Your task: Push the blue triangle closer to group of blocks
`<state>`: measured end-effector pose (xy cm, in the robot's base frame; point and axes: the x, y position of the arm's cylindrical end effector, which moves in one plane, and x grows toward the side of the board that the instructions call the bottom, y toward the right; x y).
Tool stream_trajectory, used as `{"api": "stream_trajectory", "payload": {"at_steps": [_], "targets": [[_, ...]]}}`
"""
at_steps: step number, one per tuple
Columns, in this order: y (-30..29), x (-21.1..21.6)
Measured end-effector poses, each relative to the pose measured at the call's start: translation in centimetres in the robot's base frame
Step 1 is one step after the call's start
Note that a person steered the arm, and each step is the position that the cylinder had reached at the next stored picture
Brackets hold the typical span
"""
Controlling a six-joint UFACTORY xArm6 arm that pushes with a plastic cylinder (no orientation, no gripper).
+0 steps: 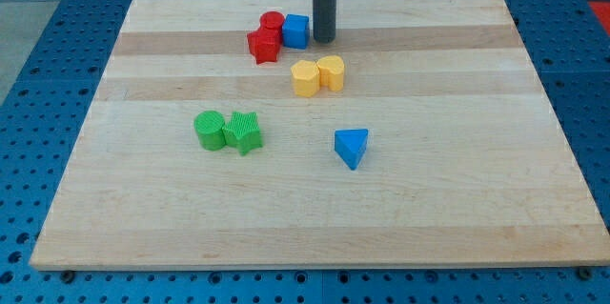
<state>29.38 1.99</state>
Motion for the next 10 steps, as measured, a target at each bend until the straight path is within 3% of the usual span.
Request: {"api": "stream_trajectory", "payload": {"at_steps": [2, 4, 6, 8, 10], "targets": [[9.3, 5.6], [9.8, 15.2], [5.4, 22.7], [-0.4, 23.2], [0.2, 21.9]]}}
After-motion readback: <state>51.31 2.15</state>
